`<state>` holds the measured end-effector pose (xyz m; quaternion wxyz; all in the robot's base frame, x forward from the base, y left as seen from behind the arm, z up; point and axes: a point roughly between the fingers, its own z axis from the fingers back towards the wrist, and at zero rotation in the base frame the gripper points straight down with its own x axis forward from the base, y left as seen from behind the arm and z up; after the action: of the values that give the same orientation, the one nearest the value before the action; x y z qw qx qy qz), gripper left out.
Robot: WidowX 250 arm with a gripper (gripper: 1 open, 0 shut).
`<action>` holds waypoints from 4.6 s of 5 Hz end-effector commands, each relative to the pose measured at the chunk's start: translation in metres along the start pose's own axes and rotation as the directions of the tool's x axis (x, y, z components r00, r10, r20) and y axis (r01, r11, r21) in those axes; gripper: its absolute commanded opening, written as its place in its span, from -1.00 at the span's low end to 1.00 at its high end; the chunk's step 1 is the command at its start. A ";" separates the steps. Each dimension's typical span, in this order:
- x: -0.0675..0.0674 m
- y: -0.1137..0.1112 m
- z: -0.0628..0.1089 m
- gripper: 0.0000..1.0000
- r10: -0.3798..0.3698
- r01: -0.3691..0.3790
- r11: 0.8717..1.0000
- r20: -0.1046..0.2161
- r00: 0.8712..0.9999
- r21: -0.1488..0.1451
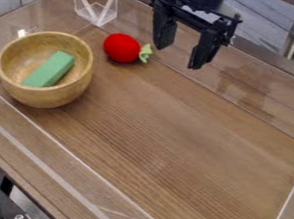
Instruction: Remove the green block from the brown bowl and put it on the table
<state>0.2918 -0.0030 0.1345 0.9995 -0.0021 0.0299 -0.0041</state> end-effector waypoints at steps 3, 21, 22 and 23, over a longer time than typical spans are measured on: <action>-0.049 0.092 -0.003 1.00 0.103 -0.103 0.995 0.003 0.995 0.012; -0.029 0.204 -0.072 1.00 0.187 -0.186 0.982 0.022 0.982 -0.003; -0.031 0.195 -0.075 -1.00 0.189 -0.189 0.982 0.019 0.982 -0.003; -0.034 0.192 -0.061 -1.00 0.191 -0.190 0.982 0.030 0.981 -0.015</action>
<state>0.2503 0.1838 0.0557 0.9945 -0.0236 0.0422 0.0926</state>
